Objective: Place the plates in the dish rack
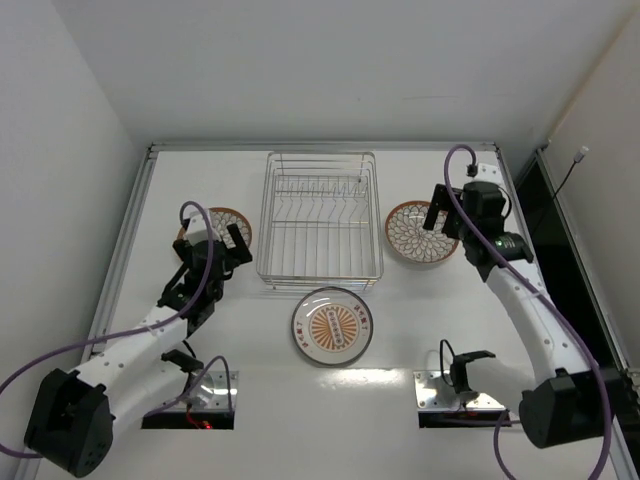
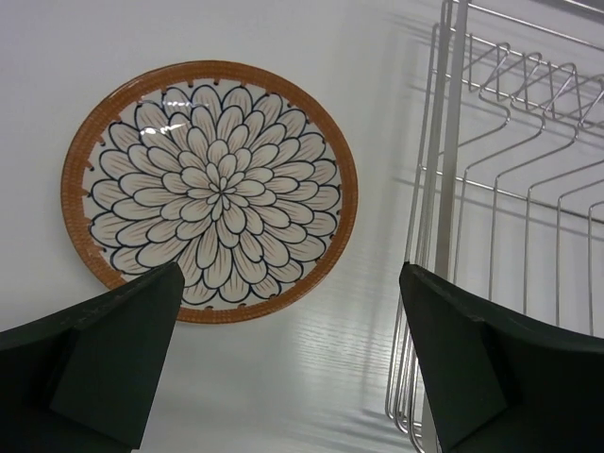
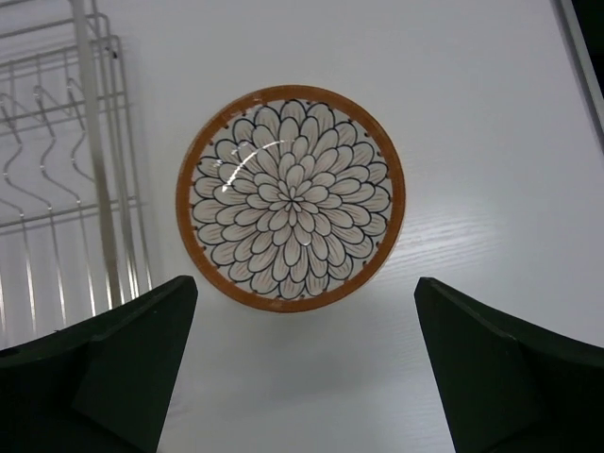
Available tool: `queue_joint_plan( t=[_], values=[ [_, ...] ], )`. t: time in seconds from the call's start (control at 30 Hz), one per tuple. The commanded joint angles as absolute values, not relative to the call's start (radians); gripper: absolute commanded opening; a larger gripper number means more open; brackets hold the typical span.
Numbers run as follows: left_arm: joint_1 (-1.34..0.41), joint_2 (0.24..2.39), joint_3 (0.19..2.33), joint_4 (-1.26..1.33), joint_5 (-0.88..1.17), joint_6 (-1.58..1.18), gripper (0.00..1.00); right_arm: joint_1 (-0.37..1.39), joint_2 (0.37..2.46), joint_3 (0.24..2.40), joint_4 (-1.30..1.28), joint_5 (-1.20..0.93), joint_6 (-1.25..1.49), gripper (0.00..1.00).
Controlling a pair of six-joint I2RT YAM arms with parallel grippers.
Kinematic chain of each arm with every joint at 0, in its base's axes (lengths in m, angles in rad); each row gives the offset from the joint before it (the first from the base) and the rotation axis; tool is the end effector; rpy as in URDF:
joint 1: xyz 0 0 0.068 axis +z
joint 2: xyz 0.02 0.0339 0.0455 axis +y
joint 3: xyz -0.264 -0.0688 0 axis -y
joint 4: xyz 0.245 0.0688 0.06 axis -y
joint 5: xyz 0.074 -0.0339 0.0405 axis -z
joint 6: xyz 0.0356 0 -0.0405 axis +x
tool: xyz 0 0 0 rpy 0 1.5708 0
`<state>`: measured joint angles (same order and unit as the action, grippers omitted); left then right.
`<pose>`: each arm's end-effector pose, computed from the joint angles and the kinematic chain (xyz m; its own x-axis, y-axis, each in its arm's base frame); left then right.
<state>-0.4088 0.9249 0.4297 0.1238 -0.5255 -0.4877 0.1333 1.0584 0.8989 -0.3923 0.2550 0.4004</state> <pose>0.1932 -0.0642 0.2227 -0.2543 -0.3316 -0.9085 -0.2312 0.9330 -0.2758 0.2335 0.0222 0.3071 -0.4456 0.3208 -0.8358 0.2801 0.9367 0.2102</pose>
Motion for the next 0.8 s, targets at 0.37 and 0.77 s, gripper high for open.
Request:
queue_joint_plan(
  t=[0.37,0.77],
  values=[
    [-0.407,0.969,0.446,0.193,-0.485,-0.506,0.99,-0.004,1.368,0.957,-0.436,0.18,0.503,1.0],
    [-0.407,0.963,0.437,0.207,-0.515,-0.506,0.99,-0.193,1.558,0.917,-0.319,-0.125,0.517,0.86]
  ],
)
